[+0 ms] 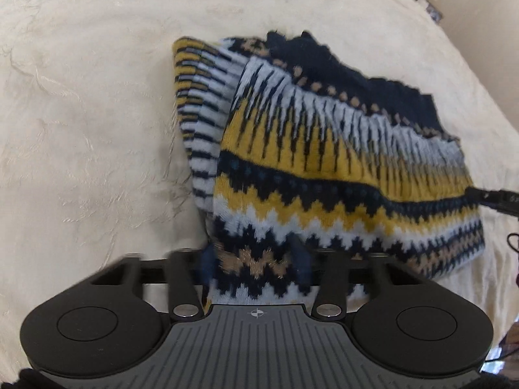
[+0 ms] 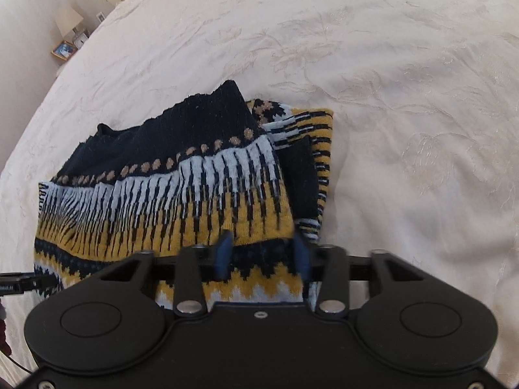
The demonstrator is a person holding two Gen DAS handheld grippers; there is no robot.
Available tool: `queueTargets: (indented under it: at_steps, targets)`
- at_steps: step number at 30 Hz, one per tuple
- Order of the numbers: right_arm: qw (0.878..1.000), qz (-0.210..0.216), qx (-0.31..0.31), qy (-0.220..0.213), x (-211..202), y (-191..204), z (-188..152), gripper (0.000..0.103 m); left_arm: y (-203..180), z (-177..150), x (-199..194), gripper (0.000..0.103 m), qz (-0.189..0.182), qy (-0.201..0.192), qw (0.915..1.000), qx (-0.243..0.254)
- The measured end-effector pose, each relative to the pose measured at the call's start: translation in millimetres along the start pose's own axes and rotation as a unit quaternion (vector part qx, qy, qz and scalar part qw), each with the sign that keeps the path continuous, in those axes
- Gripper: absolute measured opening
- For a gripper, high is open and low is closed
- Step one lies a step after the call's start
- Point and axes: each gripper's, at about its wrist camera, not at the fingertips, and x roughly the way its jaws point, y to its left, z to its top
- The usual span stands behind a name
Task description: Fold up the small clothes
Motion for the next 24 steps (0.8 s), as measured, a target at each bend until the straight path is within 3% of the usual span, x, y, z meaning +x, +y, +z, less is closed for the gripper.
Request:
queueTargets:
  at_steps: [1,2,5,8,13,15,16,17,18,19,20,22,24]
  targets:
    - [1.000,0.001,0.000,0.002,-0.9,0.9,0.4,0.017,-0.9,0.5,-1.4,0.014,0.001,-0.003,1.0000,0.004]
    - [1.000,0.002,-0.002,0.004,-2.0,2.1,0.3,0.017,-3.1,1.0,-3.5,0.008,0.000,-0.005,0.9999,0.012]
    - [1.000,0.005,-0.025,0.004,-8.8,10.9,0.0,0.016,-13.6,2.6,-12.4,0.007,0.007,-0.006,0.9986,0.053]
    - [0.998,-0.026,-0.050,0.005,-16.8,15.7,1.5,0.015,-13.9,2.0,-26.4,0.007,0.013,-0.002,0.9972,0.073]
    - [0.997,-0.055,-0.042,0.029,-2.8,6.6,0.0,0.015,11.3,-2.9,-19.6,0.006,0.042,0.019,0.9977,0.050]
    - [0.997,-0.052,-0.028,0.040,6.5,4.7,-1.7,0.019,21.2,-4.1,-14.2,0.010,0.028,0.023,0.9992,0.016]
    - [0.998,-0.053,-0.020,0.036,6.7,4.4,-2.2,0.025,23.0,-4.0,-14.6,0.012,0.031,0.019,0.9993,0.001]
    - [0.998,-0.053,-0.011,0.028,4.5,3.9,-2.7,0.047,22.3,-4.0,-17.1,0.013,0.032,0.011,0.9994,-0.007]
    - [0.999,-0.049,0.005,0.020,0.3,2.4,-2.4,0.060,20.4,-3.2,-20.8,0.013,0.032,0.001,0.9994,-0.009]
    - [0.999,-0.039,0.027,0.010,-5.3,-0.3,-2.6,0.093,16.5,-4.1,-24.8,0.013,0.034,-0.008,0.9993,-0.007]
    - [0.999,-0.030,0.046,-0.001,-11.4,-3.0,-3.5,0.101,12.9,-5.1,-28.6,0.013,0.039,-0.016,0.9991,-0.005]
    - [0.996,-0.019,0.080,-0.019,-24.1,-7.7,-5.4,0.102,6.1,-8.2,-37.1,0.013,0.050,-0.033,0.9982,-0.004]
    - [0.994,-0.041,0.100,-0.019,-32.8,-9.0,-5.9,0.103,-0.9,-12.2,-47.6,0.013,0.058,-0.052,0.9969,-0.012]
